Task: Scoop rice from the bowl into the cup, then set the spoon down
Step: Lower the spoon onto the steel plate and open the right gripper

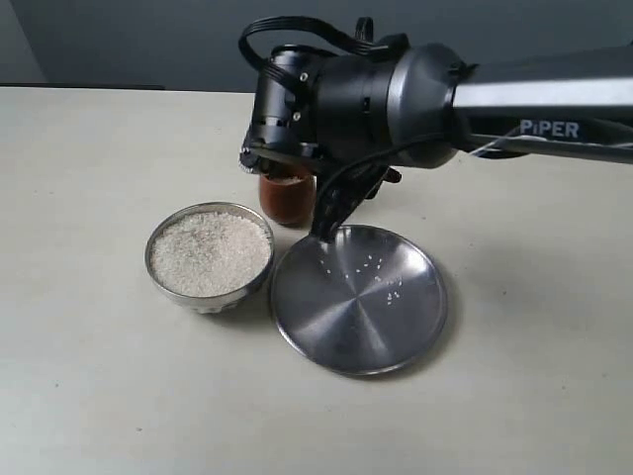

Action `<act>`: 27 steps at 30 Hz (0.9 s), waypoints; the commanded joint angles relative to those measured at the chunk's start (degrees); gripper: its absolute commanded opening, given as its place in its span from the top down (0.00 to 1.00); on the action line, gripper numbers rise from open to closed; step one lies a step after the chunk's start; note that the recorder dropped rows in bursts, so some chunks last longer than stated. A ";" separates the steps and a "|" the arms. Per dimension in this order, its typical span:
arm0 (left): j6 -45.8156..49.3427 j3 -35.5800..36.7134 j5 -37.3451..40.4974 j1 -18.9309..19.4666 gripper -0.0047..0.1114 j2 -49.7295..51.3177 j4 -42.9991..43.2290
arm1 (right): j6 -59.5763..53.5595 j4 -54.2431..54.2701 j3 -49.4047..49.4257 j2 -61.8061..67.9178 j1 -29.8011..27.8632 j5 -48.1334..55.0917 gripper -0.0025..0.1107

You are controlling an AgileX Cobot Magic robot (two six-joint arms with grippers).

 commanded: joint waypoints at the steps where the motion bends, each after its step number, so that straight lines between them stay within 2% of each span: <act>1: 0.02 -0.19 -0.77 -0.11 0.96 0.16 0.26 | 12.36 3.30 -0.25 -1.85 -2.95 -3.74 0.98; 6: 0.02 -0.19 -0.77 -0.11 0.96 0.16 0.26 | 12.87 13.95 -0.25 -5.49 -8.49 -6.20 0.98; 8: 0.02 -0.19 -0.77 -0.11 0.96 0.16 0.26 | 9.95 21.45 -0.25 -6.92 -11.36 -4.78 0.98; 12: 0.02 -0.19 -0.77 -0.11 0.96 0.16 0.26 | 1.13 33.23 0.71 -7.07 -12.40 0.81 0.98; 16: 0.12 -0.19 -0.77 -0.11 0.96 0.16 0.26 | -2.55 42.40 6.35 -7.07 -12.30 -0.75 0.98; 23: 0.12 -0.19 -0.77 -0.11 0.96 0.16 0.26 | -2.55 44.49 18.26 -7.07 -12.30 -10.44 0.98; 27: 0.12 -0.19 -0.77 -0.11 0.96 0.16 0.26 | -4.05 46.44 20.76 -7.07 -12.30 -17.52 0.98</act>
